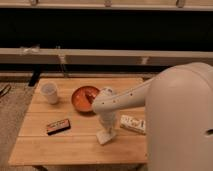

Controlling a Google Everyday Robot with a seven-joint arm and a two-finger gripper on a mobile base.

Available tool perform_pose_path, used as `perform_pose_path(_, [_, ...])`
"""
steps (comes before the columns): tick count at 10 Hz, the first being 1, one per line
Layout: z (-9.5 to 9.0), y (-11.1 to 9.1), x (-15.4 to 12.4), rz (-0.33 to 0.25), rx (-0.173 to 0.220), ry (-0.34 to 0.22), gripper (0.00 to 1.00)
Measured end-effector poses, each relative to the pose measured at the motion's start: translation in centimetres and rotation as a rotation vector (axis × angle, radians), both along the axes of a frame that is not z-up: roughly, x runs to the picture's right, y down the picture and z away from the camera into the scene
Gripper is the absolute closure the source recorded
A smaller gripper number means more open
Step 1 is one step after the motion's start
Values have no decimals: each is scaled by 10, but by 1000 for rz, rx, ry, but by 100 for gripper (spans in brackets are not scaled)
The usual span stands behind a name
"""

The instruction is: Wipe the white sponge on the table

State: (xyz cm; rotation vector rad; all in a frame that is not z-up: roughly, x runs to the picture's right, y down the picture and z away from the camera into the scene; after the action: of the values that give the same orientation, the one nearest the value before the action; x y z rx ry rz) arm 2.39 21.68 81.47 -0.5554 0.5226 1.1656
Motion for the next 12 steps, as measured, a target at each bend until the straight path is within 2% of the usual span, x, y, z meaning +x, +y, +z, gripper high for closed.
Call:
perform_pose_path(1, [6,-8,-7,-1,7,-3,100])
perform_pose_path(4, [18,-33,-50,-12,35,-51,100])
perform_pose_path(7, [22,-52,-97,-69,60,-122,100])
perform_pose_path(9, [13,-43,-129,-132,60,-182,100])
perform_pose_path(12, [1,-29,-155,-194,60,-245,100])
